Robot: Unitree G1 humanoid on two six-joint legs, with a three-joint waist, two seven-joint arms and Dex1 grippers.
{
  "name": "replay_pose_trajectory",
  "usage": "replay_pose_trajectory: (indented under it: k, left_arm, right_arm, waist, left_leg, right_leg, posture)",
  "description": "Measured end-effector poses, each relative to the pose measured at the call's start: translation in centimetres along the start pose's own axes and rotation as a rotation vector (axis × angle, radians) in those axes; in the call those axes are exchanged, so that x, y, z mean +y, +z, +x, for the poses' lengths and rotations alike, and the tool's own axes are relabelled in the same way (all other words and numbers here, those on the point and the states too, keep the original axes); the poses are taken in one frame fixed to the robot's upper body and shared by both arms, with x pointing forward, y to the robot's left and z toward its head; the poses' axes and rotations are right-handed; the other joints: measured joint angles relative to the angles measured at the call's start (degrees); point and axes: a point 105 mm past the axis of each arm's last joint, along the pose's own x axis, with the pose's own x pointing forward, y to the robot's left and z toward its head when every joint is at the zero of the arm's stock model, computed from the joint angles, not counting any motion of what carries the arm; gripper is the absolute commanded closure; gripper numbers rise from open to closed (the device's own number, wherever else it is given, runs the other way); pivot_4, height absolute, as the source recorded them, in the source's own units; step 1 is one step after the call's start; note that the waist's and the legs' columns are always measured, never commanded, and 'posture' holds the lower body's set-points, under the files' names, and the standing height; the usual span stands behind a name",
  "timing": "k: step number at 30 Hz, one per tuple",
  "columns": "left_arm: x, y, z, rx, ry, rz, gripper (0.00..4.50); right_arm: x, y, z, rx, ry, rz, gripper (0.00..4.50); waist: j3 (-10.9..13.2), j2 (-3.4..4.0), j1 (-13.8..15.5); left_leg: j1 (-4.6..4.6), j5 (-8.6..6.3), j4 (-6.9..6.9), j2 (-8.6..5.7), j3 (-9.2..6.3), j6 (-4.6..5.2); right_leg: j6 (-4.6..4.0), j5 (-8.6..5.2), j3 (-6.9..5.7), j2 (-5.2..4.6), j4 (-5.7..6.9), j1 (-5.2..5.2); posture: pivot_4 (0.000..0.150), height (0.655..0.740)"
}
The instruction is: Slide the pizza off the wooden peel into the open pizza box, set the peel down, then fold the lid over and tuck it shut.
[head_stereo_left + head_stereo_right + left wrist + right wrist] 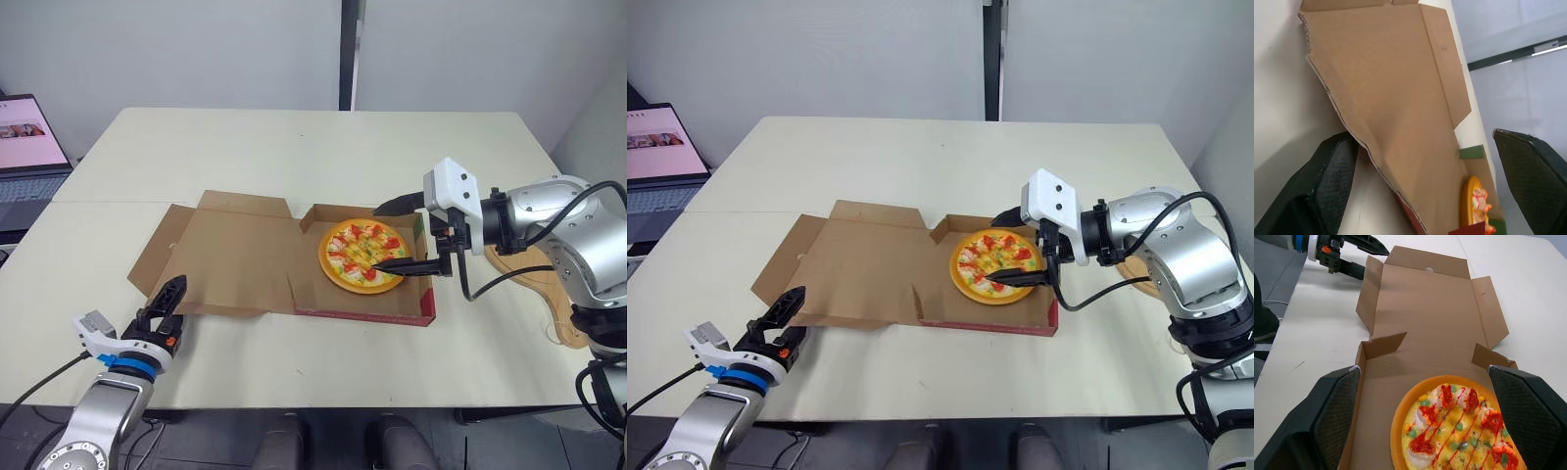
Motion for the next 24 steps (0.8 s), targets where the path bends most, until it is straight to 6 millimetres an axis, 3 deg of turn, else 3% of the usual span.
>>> replay_pose_trajectory:
  k: [2, 5, 17, 18, 24]
  left_arm:
    - [0.07, -0.21, 0.01, -0.001, 0.001, -0.009, 0.00]
    - [-0.29, -0.14, -0.17, -0.015, -0.008, -0.006, 0.56]
    - [-0.14, 0.24, -0.21, -0.059, 0.011, -0.013, 4.29]
    - [-0.19, 0.28, -0.16, -0.062, 0.010, -0.013, 4.47]
    - [-0.32, 0.44, -0.11, -0.062, 0.007, 0.009, 4.47]
  right_arm:
    - [0.00, -0.01, 0.00, 0.000, 0.000, 0.001, 0.03]
    - [0.00, -0.02, 0.00, 0.001, 0.000, 0.002, 0.00]
    - [-0.05, -0.11, -0.02, 0.004, -0.002, 0.008, 0.00]
    - [-0.06, -0.12, -0.02, 0.004, -0.002, 0.009, 0.00]
    - [-0.10, -0.25, -0.06, 0.011, -0.006, 0.020, 0.00]
  waist:
    - [0.0, 0.00, 0.0]
    - [0.0, 0.00, 0.0]
    - [0.0, -0.01, 0.0]
    - [0.0, -0.01, 0.0]
    - [0.0, -0.01, 0.0]
  left_leg:
    - [0.00, 0.00, 0.00, 0.00, -0.01, 0.00]
    - [0.00, 0.00, 0.00, 0.00, 0.00, 0.00]
    - [-0.01, 0.00, 0.00, 0.00, -0.01, 0.00]
    - [-0.01, 0.00, 0.00, 0.00, -0.01, 0.00]
    - [-0.01, 0.00, 0.00, 0.00, -0.01, 0.00]
  right_leg:
    - [0.00, 0.00, -0.01, 0.00, 0.00, 0.00]
    - [0.00, 0.00, 0.00, 0.00, 0.00, 0.00]
    - [0.00, 0.00, -0.01, 0.00, -0.01, 0.00]
    - [0.00, 0.00, -0.01, 0.00, -0.01, 0.01]
    - [0.00, 0.00, -0.01, 0.00, -0.02, 0.00]
  posture:
    - [0.150, 0.7400]
    - [0.150, 0.7400]
    - [0.150, 0.7400]
    - [0.150, 0.7400]
    - [0.150, 0.7400]
